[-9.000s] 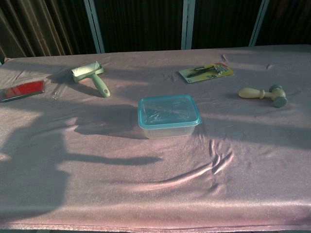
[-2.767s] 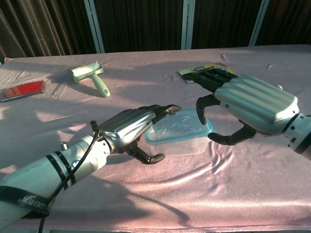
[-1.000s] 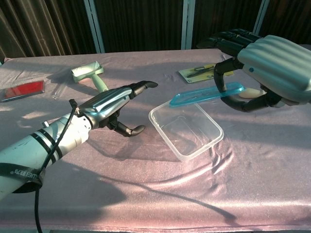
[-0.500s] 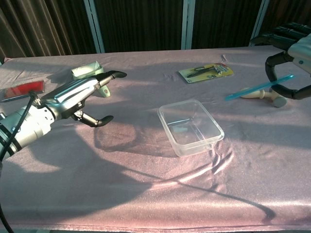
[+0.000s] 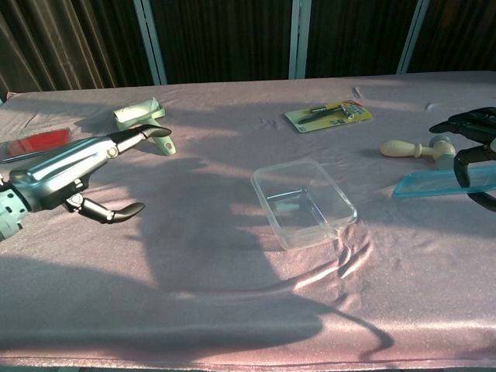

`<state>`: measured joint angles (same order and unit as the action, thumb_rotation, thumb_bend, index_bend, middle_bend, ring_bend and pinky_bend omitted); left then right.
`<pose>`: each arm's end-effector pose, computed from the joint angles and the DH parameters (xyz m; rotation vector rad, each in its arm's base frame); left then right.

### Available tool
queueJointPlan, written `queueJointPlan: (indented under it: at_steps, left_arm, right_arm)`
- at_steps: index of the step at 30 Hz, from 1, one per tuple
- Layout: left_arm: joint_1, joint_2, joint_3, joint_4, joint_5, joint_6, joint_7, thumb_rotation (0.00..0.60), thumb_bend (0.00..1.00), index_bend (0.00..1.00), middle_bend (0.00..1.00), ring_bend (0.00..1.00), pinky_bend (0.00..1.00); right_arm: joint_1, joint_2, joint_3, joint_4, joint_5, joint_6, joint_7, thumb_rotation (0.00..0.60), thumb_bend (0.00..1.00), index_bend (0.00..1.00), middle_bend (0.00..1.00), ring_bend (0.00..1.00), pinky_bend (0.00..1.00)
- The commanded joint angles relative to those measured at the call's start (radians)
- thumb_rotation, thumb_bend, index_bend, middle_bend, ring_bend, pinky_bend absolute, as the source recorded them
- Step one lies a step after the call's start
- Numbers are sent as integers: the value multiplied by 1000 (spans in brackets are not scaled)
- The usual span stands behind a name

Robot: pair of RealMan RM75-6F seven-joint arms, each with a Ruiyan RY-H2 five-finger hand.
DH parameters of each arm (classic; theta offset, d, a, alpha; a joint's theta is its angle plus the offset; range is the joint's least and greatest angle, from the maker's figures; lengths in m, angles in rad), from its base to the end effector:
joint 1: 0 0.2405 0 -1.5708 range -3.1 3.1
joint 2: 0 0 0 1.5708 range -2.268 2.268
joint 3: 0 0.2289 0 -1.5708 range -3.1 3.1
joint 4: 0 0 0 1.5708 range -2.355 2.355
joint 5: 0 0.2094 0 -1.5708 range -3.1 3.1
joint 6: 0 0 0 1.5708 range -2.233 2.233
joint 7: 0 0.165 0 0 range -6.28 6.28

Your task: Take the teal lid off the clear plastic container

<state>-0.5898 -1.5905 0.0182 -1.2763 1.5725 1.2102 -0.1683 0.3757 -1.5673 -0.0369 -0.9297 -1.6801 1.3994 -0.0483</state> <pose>-0.1670 0.2919 -0.0244 -1.9208 -0.9943 -1.2254 -0.2760 -0.2745 0.0349 1.8366 -0.4764 0.8566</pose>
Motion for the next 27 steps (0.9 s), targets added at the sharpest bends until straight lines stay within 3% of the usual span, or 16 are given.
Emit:
queueJointPlan:
  at_steps: [1,4,8,11,13,16,19,23,27]
  left_arm:
    - [38,72,40,-79,2,5,28,600,327,0,0,0,0]
    - [64,161,87,-171,4,-8,67,600,326,0,0,0,0]
    - [109,290,164,-297,9,-17,139,600,327,0,0,0,0]
    - [164,374,224,-360,49,38,180,600,329,0,0,0,0]
    - [216,400,245,-350,98,130,170,600,337,0,0,0,0]
    - [295,384,231,-263,133,279,126,600,346,0,0,0,0]
    - [337,361,209,-191,125,334,108,600,349,0,0,0,0]
    - [360,350,168,-164,116,375,115,600,352,0,0,0,0]
    - [374,349,148,-157,114,388,93,600,353,0,0,0,0]
  right_arm:
    - [-26,56,-40,-100,-4,-30,-21,600,254,43,59,0,0]
    - [-42,145,-83,-245,12,-98,-82,600,163,0,2,0,0]
    - [-60,266,-135,-430,29,-158,-143,600,120,0,0,0,0]
    - [-114,328,-136,-524,48,-86,-193,600,118,0,0,0,0]
    - [-178,356,-119,-564,82,9,-256,600,118,0,0,0,0]
    - [-273,378,-74,-620,165,144,-264,600,119,0,0,0,0]
    - [-336,387,-54,-598,169,245,-185,600,119,0,0,0,0]
    - [-362,397,-47,-566,134,294,-127,600,119,0,0,0,0]
    - [-364,401,-38,-558,133,273,-108,600,119,0,0,0,0]
